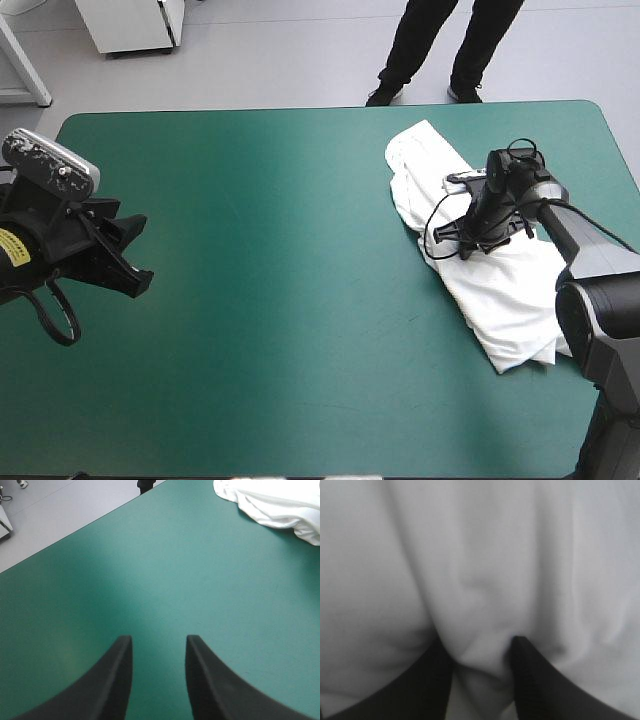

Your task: Fold the cloth

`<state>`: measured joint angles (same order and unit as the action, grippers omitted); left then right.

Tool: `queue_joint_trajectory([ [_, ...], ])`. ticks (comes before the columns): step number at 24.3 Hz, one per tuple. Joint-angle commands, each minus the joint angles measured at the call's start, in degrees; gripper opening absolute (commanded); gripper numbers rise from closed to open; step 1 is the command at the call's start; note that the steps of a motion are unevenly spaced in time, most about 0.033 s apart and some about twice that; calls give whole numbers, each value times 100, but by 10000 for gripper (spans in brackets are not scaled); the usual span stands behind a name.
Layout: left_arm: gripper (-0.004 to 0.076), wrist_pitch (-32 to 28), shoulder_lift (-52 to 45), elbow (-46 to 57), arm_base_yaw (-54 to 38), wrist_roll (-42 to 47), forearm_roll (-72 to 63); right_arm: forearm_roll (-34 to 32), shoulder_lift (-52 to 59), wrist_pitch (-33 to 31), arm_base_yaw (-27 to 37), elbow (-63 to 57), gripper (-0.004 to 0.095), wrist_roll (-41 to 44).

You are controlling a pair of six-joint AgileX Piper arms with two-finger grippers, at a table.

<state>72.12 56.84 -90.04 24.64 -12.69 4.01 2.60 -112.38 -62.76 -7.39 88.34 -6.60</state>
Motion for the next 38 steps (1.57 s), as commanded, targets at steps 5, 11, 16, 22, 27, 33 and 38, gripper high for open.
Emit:
queue_joint_trajectory([
  [5,263,122,-41,-122,37,63,62,865,-114,27,13,94,-3,-536],
  [11,263,138,-41,-122,37,145,62,1163,-135,-141,-613,94,-3,-629],
  [16,263,154,-52,-122,37,186,87,1389,-135,-172,-2188,94,-3,-789],
  [22,263,154,-231,-122,37,333,324,1956,-125,-308,-4130,94,-3,-887],
  [27,263,154,-374,-122,37,355,324,1836,-125,-334,-4738,138,-3,-867],
  [33,263,154,-411,-122,37,355,243,1364,-46,-895,-4201,676,146,-585],
  [38,263,154,-411,-122,37,411,239,1296,212,-882,-3561,1184,534,-411],
])
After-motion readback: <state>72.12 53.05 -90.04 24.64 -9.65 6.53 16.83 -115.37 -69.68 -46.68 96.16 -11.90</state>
